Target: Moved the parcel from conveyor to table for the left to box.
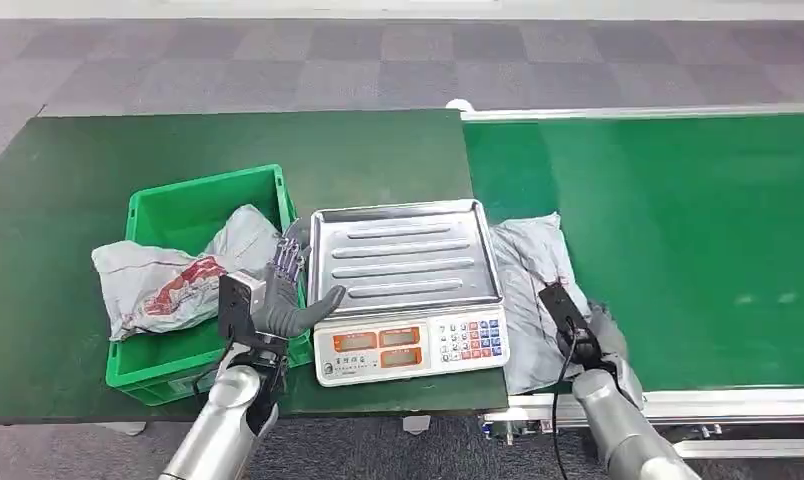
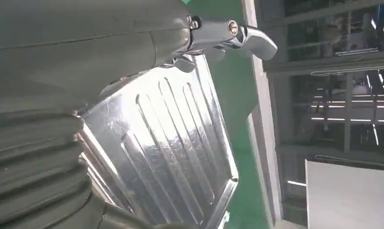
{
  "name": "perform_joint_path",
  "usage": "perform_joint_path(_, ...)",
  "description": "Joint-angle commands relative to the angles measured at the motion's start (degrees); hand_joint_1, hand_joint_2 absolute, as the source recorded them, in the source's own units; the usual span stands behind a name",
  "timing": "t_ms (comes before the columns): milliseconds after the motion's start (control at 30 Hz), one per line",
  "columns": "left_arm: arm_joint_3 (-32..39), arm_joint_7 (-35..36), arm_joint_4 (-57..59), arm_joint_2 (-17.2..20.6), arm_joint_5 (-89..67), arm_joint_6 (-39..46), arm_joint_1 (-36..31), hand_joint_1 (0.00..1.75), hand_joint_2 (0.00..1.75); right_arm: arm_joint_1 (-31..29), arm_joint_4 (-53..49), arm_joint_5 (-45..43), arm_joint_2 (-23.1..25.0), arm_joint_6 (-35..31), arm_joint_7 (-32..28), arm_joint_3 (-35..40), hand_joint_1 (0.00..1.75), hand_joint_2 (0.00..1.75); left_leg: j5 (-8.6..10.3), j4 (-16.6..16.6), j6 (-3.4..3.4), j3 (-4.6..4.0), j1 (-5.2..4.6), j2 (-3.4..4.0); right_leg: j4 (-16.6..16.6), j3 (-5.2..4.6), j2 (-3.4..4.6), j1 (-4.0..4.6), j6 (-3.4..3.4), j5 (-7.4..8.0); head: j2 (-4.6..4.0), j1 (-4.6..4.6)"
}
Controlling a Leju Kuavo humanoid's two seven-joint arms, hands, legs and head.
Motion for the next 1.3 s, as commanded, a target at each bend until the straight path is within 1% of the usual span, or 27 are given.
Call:
perform_joint_path(33,-1.2,0.4,3.2,0.9,0.1,-0.7,-2.5,0.0,1.75,1.8,7.4,-0.4,3.0,3.5,-3.0,-3.0,0.0,1.75,0.09,-0.2,0.01,0.18,0.04,-0.12,-0.2,0.24,-0.17,0.06,-0.03,0.05,0.0,0.0)
perform_joint_path(200,-1.2,0.4,3.2,0.9,0.1,-0.7,-2.5,0.0,1.75,1.7,7.4,-0.4,3.0,3.5,-3.0,-3.0,0.0,1.75,-0.03,-0.1,0.01,0.36,0.04,0.05,-0.1,0.31,-0.04,0.05,-0.05,0.0,0.0,0.0)
perform_joint_path(467,-1.2,0.4,3.2,0.9,0.1,-0.7,-2.5,0.0,1.75,1.7,7.4,-0.4,3.0,3.5,-3.0,-3.0,0.0,1.75,0.0,-0.1,0.02,0.45,0.05,0.08,-0.1,0.41,-0.03,0.06,-0.04,0.03,0.0,0.0)
perform_joint_path(567,-1.4,0.3,3.4,1.0,0.0,-1.0,-2.6,0.0,1.75,1.6,6.8,-2.7,2.9,4.3,-6.6,-4.7,0.0,1.75,-0.01,-0.1,0.02,0.45,0.06,0.09,-0.1,0.41,-0.02,0.07,-0.04,0.03,0.0,0.0)
perform_joint_path(600,-1.4,0.1,3.7,1.0,0.0,-1.2,-2.8,0.0,1.75,1.3,6.6,-5.2,3.2,5.2,-9.2,-6.6,0.0,1.75,0.05,-0.2,0.03,0.43,0.04,0.04,-0.2,0.41,-0.09,0.05,-0.04,0.06,0.0,0.0)
perform_joint_path(633,-1.5,-0.1,4.1,1.0,0.0,-1.3,-3.0,0.0,1.75,1.0,6.5,-7.0,3.1,6.6,-12.7,-7.4,0.05,1.75,0.02,-0.1,0.04,0.44,0.04,0.04,-0.2,0.42,-0.08,0.05,-0.04,0.04,0.0,0.0)
perform_joint_path(667,-1.6,-0.5,4.4,1.1,0.0,-1.5,-3.3,0.0,1.75,0.5,6.1,-9.8,3.4,8.4,-16.8,-9.0,1.75,1.75,-0.02,-0.1,0.03,0.44,0.04,0.11,-0.1,0.41,0.0,0.04,-0.04,0.03,0.0,0.0)
perform_joint_path(733,-1.6,-1.2,4.7,1.3,-0.1,-1.7,-3.5,0.0,1.75,-0.3,4.7,-15.2,4.0,14.1,-24.4,-11.7,1.75,1.75,-0.03,0.0,0.03,0.41,0.04,0.2,-0.1,0.36,0.07,0.04,-0.03,0.05,0.0,0.0)
perform_joint_path(767,-1.5,-1.4,4.7,1.3,-0.2,-1.7,-3.5,0.0,1.75,-0.7,4.5,-15.2,4.1,14.2,-25.9,-11.1,1.75,1.75,0.03,-0.1,0.03,0.38,0.02,0.2,-0.1,0.32,0.06,0.02,-0.03,0.1,0.0,0.0)
perform_joint_path(800,-1.3,-1.6,4.6,1.3,-0.2,-1.7,-3.5,0.0,1.75,-1.1,3.6,-16.7,4.3,14.6,-28.7,-11.0,1.75,1.75,-0.04,-0.1,0.02,0.4,0.02,0.34,-0.1,0.3,0.2,0.02,-0.03,0.09,0.0,0.02)
perform_joint_path(833,-1.3,-1.7,4.5,1.4,-0.3,-1.7,-3.4,0.0,1.75,-1.5,3.1,-17.1,4.5,14.7,-29.5,-10.8,1.75,1.75,0.1,-0.2,0.03,0.33,-0.02,0.32,-0.2,0.21,0.15,-0.01,-0.04,0.19,0.0,0.0)
perform_joint_path(867,-1.2,-1.8,4.3,1.4,-0.3,-1.8,-3.3,0.0,1.75,-1.7,2.4,-17.8,4.6,14.1,-30.7,-10.9,1.75,1.75,-0.04,0.0,0.01,0.38,0.0,0.56,-0.1,0.2,0.4,0.01,-0.07,0.15,0.0,0.0)
perform_joint_path(1000,-1.0,-2.1,3.7,1.8,-0.5,-2.0,-2.8,0.0,1.75,-2.0,-0.6,-20.7,4.8,14.5,-33.0,-9.8,1.75,1.75,-0.04,0.0,-0.01,0.21,-0.02,0.55,0.0,0.0,0.4,-0.02,-0.08,0.17,0.0,0.0)
perform_joint_path(1133,-0.7,-2.3,2.8,1.6,-0.7,-2.3,-2.3,0.0,1.75,-1.8,-1.7,-21.9,4.1,14.9,-33.0,-8.8,1.75,1.75,-0.04,-0.1,-0.05,0.21,-0.01,0.51,0.0,-0.01,0.38,0.0,-0.07,0.14,0.0,0.0)
perform_joint_path(1300,-0.1,-2.1,1.9,1.6,-1.1,-2.6,-1.8,0.0,1.75,-1.3,-2.5,-25.5,3.3,14.8,-33.6,-8.1,1.75,1.75,-0.03,-0.1,-0.03,0.12,-0.03,0.36,0.0,-0.06,0.26,-0.02,-0.1,0.1,0.0,0.0)
